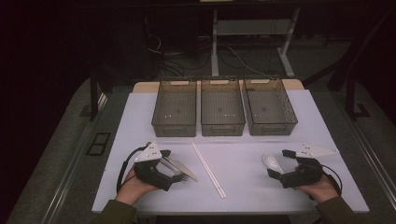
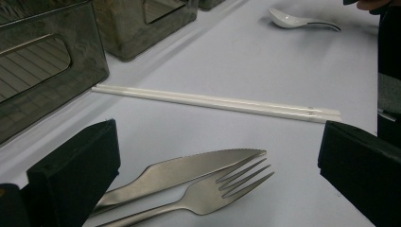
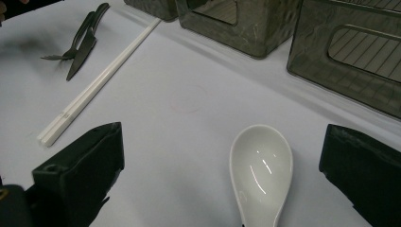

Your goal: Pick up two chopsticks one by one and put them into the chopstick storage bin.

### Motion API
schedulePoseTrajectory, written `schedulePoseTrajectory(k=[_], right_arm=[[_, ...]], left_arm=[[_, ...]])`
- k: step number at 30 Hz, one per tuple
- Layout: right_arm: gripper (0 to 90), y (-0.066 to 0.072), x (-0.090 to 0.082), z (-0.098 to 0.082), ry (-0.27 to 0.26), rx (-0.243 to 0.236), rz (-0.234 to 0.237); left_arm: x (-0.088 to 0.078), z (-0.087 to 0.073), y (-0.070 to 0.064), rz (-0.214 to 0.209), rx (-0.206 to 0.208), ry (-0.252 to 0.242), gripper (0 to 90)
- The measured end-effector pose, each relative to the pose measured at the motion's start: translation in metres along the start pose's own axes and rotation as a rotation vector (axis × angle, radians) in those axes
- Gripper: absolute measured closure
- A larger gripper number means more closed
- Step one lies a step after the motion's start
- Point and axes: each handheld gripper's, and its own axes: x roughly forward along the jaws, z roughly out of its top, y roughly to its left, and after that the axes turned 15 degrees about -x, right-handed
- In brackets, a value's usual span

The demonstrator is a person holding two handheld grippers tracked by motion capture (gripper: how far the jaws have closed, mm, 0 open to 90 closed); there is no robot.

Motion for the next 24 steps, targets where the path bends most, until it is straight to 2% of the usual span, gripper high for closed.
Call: schedulePoseTrajectory(k=[6, 10, 15, 24], right_arm=[[0.7, 0.000, 0.000, 0.000, 0.001, 0.000, 0.002], [0.7, -0.001, 0.000, 0.000, 0.001, 0.003, 0.002], [0.7, -0.002, -0.001, -0.001, -0.002, 0.019, -0.001], [0.7, -0.001, -0.001, 0.000, -0.003, 0.017, -0.008]], left_arm=[[0.000, 0.000, -0.001, -0.009, 0.001, 0.004, 1.1], [0.000, 0.002, -0.005, -0.028, 0.007, 0.006, 7.4], [0.001, 0.005, -0.013, -0.075, -0.009, -0.001, 20.8], [0.011, 0.009, -0.030, -0.160, 0.027, 0.024, 46.5]])
